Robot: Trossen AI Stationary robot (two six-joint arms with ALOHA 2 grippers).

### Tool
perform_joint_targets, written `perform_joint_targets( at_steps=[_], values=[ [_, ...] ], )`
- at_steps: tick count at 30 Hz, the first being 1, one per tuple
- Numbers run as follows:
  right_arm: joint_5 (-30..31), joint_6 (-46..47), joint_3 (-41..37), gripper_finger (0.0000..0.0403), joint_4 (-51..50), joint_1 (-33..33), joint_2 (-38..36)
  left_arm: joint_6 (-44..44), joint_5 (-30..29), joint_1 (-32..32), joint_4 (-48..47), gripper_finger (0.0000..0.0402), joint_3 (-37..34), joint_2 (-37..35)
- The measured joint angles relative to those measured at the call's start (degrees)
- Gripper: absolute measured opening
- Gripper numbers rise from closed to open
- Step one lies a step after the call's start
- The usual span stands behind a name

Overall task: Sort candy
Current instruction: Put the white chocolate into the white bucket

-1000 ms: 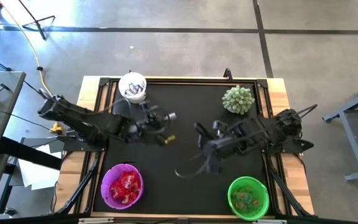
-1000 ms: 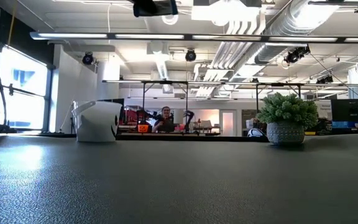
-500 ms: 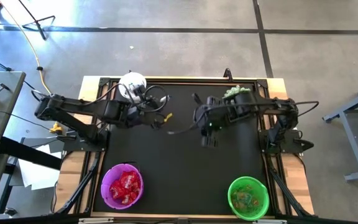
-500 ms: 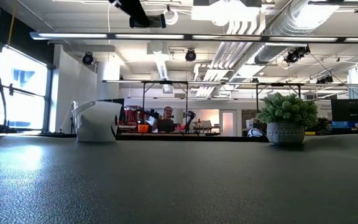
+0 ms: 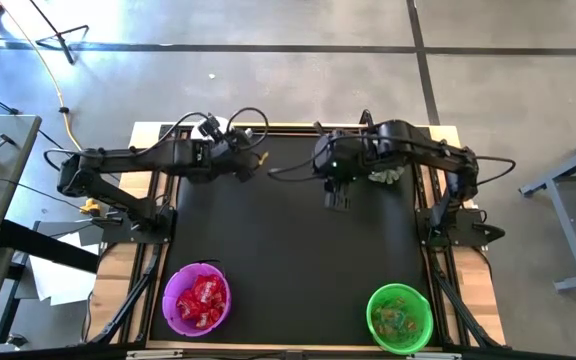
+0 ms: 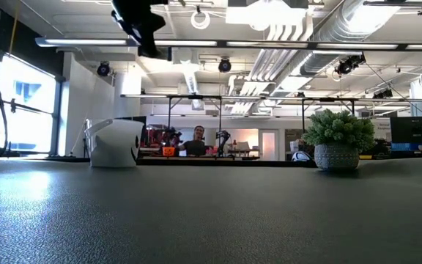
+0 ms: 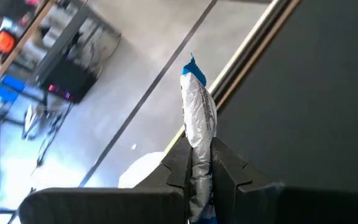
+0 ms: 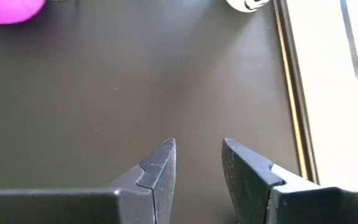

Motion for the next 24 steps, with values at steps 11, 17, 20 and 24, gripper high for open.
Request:
perform_joint_targets(
  at_steps=[11,17,20,24],
  values=[
    [0.0,-3.4,0.0,0.0125,0.1,-8.7,0.0,-3.1,6.6,10.8,-1.7,0.0021,0.0,0.0],
    [0.0,-3.2,0.0,0.0125,0.3,-12.6,0.0,-4.4,18.3,18.8,-1.7,0.0021,0.0,0.0],
    [0.0,-3.2,0.0,0.0125,0.4,-14.4,0.0,-4.4,21.5,22.7,-2.0,0.0021,0.0,0.0],
    [0.0,-3.2,0.0,0.0125,1.1,-16.5,0.0,-4.4,24.5,28.1,-4.1,0.0021,0.0,0.0]
  ],
)
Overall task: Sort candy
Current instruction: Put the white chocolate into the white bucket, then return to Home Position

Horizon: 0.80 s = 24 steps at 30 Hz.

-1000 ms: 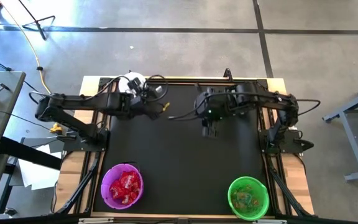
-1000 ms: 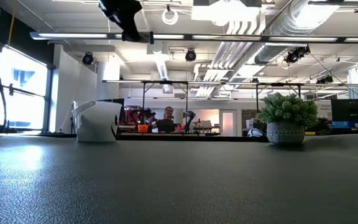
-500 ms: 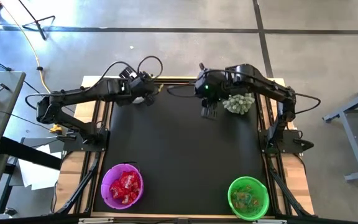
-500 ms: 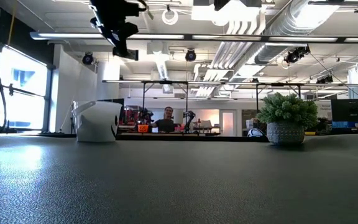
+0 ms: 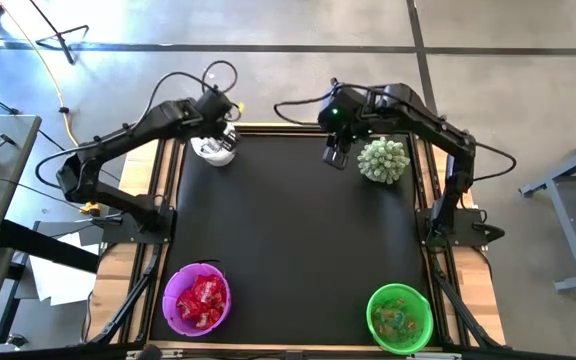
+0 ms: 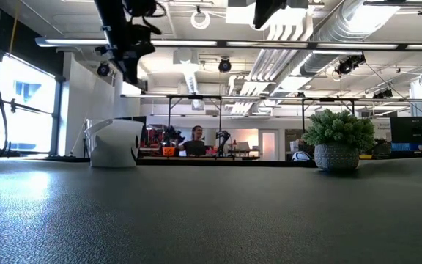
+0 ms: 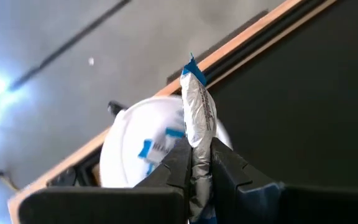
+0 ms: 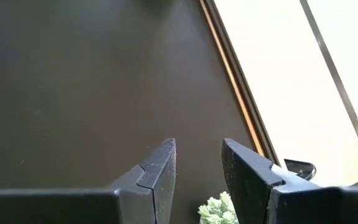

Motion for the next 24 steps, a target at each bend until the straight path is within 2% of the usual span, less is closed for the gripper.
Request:
perform_joint_targets(
  at_steps=[8,14,19,24],
  values=[
    [0.0,0.0,0.0,0.0125,1.8,-3.4,0.0,1.3,13.2,11.4,-2.6,0.0021,0.0,0.0],
    [0.0,0.0,0.0,0.0125,2.3,-4.9,0.0,5.1,15.8,16.1,-2.5,0.0027,0.0,0.0],
    [0.0,0.0,0.0,0.0125,2.2,-5.2,0.0,8.3,21.0,17.9,-2.5,0.0056,0.0,0.0],
    [0.0,0.8,0.0,0.0125,2.0,-5.2,0.0,9.2,22.6,18.2,-3.0,0.0089,0.0,0.0]
  ],
)
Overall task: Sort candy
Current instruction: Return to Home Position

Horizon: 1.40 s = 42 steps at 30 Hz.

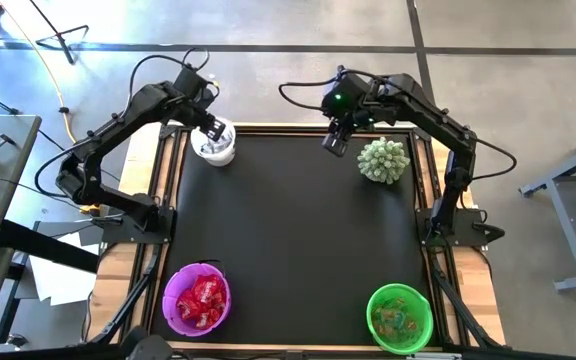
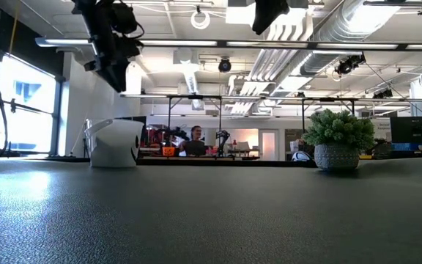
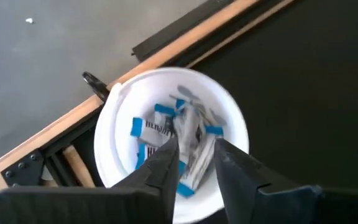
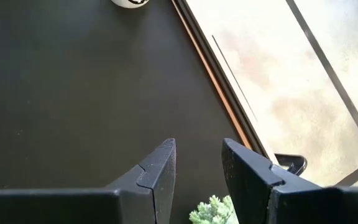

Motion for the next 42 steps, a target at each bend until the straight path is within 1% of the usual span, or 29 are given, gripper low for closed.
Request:
perform_joint_targets(
  at_steps=[3,6,10,13,17,26,28,34,42],
  values=[
    [0.0,1.0,0.0,0.0125,-1.2,0.0,0.0,1.9,0.0,0.0,-3.0,0.0103,0.0,0.0],
    [0.0,3.6,0.0,0.0125,-3.2,0.0,0.0,2.8,0.5,-0.3,-8.4,0.0111,0.0,0.0],
    [0.0,6.7,0.0,0.0125,-3.0,0.0,0.0,5.6,3.9,-1.0,-16.2,0.0112,0.0,0.0],
    [0.0,7.6,0.0,0.0125,-3.0,-0.4,0.0,8.0,4.6,-2.0,-18.7,0.0113,0.0,0.0],
    [0.3,9.9,0.0,0.0125,-3.0,-1.4,0.0,10.0,4.7,-2.7,-19.0,0.0113,0.0,0.0],
    [0.3,9.8,0.0,0.0125,-2.4,-3.3,0.0,12.6,4.4,-2.9,-17.9,0.0113,0.0,0.0],
    [0.2,9.6,0.0,0.0125,-0.8,-4.1,0.0,12.9,3.1,-2.9,-16.4,0.0113,0.0,0.0],
    [0.3,9.3,0.0,0.0125,4.8,-7.8,0.0,13.4,-4.4,-2.7,-13.6,0.0113,0.0,0.0],
    [0.3,9.7,0.0,0.0125,5.0,-11.5,0.0,14.8,-5.1,-1.4,-11.8,0.0113,0.0,0.0]
  ],
)
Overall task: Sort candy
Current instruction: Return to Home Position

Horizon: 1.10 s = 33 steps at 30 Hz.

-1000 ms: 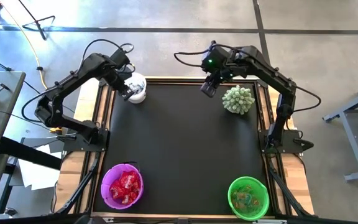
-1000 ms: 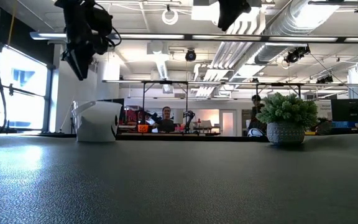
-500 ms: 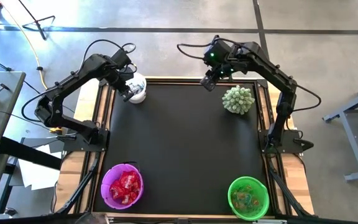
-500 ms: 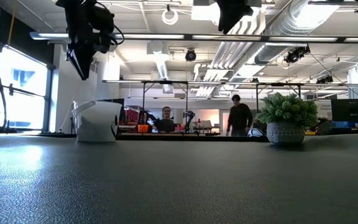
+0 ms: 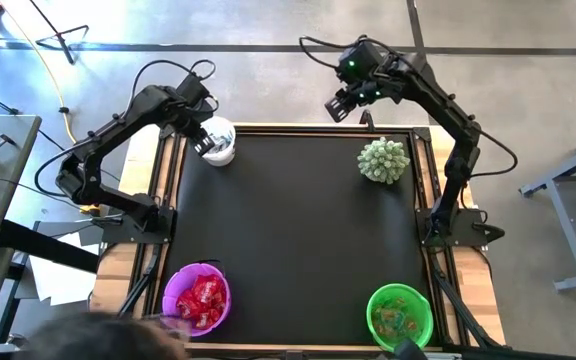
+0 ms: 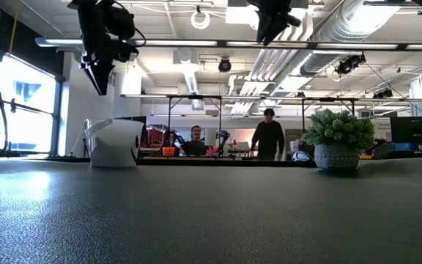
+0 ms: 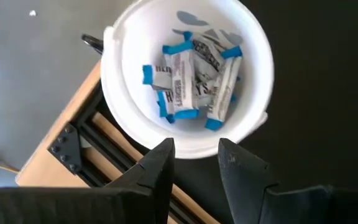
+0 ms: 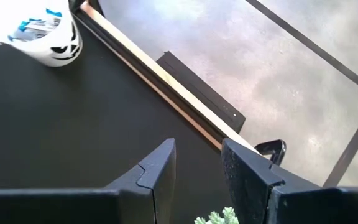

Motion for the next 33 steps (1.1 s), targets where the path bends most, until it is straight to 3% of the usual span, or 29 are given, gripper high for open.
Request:
perform_joint_targets(
  at_steps=[21,28,33],
  values=[
    [-0.1,-4.5,0.0,0.0125,-2.0,0.0,0.0,9.2,0.1,0.1,8.6,0.0113,0.0,0.0],
    [-1.4,-6.8,0.0,0.0125,-3.0,0.0,-0.3,10.8,8.6,0.1,9.4,0.0113,0.0,0.0],
    [-4.1,-13.0,0.0,0.0125,-3.2,0.0,-0.3,11.2,9.9,0.1,9.7,0.0113,0.0,0.0]
  ],
)
